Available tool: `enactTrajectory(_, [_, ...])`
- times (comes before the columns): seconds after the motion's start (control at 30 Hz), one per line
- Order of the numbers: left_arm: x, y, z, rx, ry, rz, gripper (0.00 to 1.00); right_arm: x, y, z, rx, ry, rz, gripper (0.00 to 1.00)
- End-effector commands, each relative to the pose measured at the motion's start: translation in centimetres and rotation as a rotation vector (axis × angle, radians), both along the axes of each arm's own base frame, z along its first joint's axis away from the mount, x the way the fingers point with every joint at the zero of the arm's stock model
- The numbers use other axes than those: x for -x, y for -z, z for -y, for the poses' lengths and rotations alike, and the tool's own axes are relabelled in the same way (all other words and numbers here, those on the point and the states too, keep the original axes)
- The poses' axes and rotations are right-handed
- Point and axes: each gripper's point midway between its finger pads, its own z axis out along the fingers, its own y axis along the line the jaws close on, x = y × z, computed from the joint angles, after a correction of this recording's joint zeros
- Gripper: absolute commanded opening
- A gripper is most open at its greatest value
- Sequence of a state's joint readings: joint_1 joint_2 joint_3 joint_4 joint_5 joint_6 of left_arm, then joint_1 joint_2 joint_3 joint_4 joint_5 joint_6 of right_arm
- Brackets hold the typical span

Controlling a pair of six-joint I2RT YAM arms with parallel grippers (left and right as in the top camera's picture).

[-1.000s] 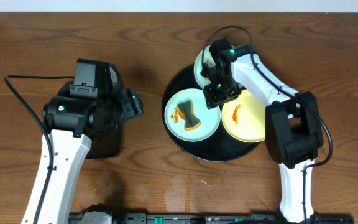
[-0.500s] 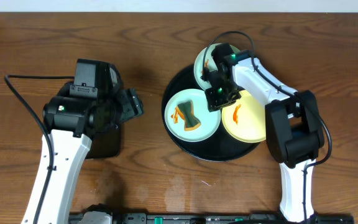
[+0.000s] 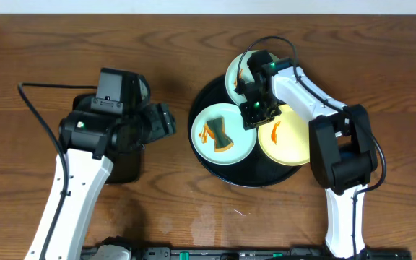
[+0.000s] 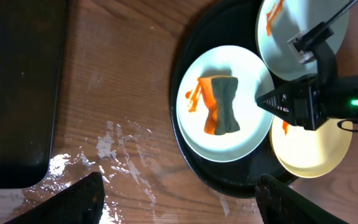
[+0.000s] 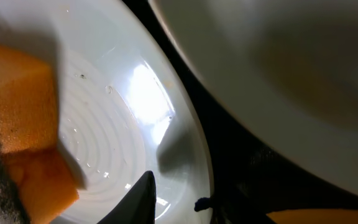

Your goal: Clean dirty plates on tray and stack at the side

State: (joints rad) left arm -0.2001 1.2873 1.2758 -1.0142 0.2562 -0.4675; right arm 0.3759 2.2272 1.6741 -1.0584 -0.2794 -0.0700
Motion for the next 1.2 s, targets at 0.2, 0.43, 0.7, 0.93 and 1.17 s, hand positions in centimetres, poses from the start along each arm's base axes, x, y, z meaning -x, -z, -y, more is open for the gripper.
enactTrajectory(0.2, [-0.2,2.4,1.1,0.021,0.048,-0.092,0.79,-0.9,-0.9,0.9,0.008,0.033,0.007,0.26])
enactTrajectory(0.43, [-0.3,2.7,1.1,0.018,0.052,-0.101,0.79,-1.3,-0.9,1.6,0.011,0.043,0.011,0.15])
enactTrajectory(0.7, [-0.1,2.7,1.8,0.033,0.077,-0.105,0.78,-1.4,-0.9,1.7,0.010,0.044,0.014,0.01])
enactTrajectory(0.93, [0.2,3.2,3.2,0.023,0.135,-0.118,0.77,-1.2,-1.0,1.3,-0.006,0.043,0.007,0.01])
enactTrajectory(1.17, [-0.2,5.5,5.2,0.043,0.161,-0.185,0.72,-1.2,-1.2,0.4,-0.051,0.076,-0.008,0.01])
